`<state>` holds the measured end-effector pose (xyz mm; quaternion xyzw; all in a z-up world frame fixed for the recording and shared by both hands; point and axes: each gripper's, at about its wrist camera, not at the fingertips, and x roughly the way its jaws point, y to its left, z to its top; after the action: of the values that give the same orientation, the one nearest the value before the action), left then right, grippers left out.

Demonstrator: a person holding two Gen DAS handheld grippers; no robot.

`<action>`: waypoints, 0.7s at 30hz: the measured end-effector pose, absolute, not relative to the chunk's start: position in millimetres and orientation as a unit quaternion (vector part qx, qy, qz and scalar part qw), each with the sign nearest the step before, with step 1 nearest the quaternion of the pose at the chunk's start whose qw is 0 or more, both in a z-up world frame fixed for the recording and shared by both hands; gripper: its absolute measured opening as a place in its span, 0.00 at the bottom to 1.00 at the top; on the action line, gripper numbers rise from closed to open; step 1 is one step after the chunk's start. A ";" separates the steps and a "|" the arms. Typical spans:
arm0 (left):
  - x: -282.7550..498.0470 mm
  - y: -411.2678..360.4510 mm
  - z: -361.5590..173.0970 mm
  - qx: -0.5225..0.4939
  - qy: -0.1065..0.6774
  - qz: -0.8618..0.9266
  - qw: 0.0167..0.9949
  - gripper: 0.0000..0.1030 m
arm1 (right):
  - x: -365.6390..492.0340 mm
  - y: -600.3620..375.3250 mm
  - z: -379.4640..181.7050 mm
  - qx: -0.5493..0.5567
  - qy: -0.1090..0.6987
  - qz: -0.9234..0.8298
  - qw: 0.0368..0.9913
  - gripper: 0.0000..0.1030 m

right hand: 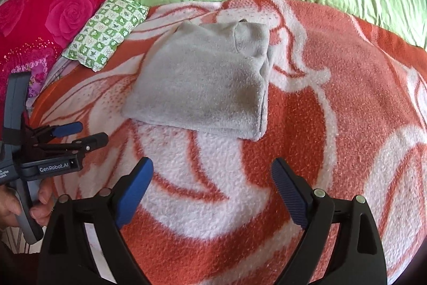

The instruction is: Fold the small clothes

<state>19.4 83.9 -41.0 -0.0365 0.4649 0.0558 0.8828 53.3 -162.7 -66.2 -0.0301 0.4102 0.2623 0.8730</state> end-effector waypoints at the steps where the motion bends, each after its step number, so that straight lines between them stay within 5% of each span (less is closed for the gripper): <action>1: 19.9 82.9 -41.6 -0.039 0.465 0.053 0.883 0.81 | 54.0 -161.5 -67.5 -0.031 0.410 0.264 0.873 0.88; 21: 27.2 68.8 -58.6 0.009 0.455 0.070 0.888 0.81 | 66.9 -146.6 -93.1 -0.042 0.392 0.246 0.886 0.88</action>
<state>27.2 68.8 -58.6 0.0086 0.4545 0.0697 0.8880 66.9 -146.6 -93.1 -0.0418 0.3915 0.2457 0.8858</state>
